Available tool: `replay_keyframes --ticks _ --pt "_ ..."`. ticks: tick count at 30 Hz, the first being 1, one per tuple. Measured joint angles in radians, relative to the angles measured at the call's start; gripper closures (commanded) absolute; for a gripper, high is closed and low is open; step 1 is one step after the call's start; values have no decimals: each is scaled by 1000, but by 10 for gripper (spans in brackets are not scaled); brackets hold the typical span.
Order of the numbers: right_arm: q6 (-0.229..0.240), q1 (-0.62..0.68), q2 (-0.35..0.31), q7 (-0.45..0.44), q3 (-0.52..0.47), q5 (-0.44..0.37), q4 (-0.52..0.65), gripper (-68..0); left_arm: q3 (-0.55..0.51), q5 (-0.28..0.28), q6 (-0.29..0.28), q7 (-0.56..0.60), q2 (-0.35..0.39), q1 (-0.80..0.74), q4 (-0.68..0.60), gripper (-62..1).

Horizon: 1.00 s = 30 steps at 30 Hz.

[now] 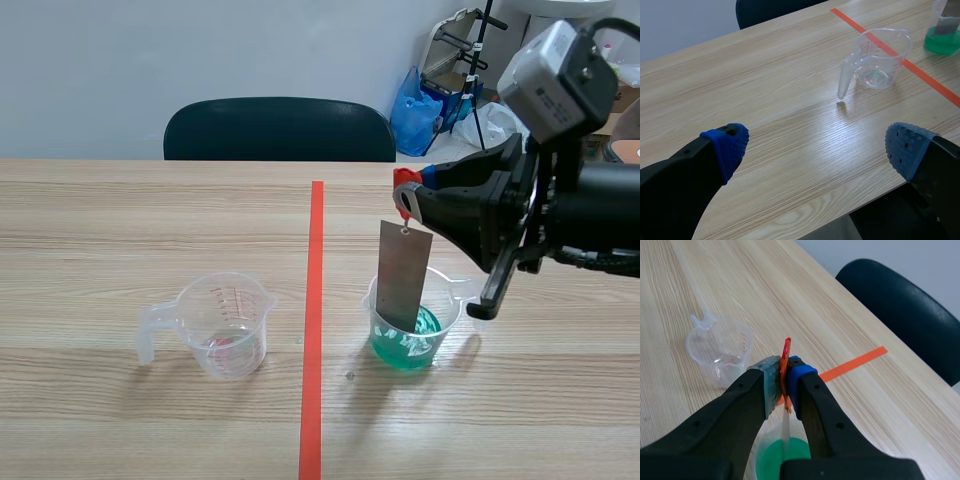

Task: Do the redox reaction experiment

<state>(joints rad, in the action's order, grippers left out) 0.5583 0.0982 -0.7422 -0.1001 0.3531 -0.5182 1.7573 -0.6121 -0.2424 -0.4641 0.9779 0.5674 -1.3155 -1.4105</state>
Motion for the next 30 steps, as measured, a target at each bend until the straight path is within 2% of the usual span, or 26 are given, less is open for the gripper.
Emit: replay_keyframes --ticks 17,26,30 --pt "0 150 -3 61 -223 -23 232 -6 0 0 0 0 0 0 0 -585" --pt "0 166 -5 160 -280 -104 327 -6 0 0 0 0 0 0 0 -585" --pt "0 166 -42 166 -281 -145 331 -6 0 0 0 0 0 0 0 -585"
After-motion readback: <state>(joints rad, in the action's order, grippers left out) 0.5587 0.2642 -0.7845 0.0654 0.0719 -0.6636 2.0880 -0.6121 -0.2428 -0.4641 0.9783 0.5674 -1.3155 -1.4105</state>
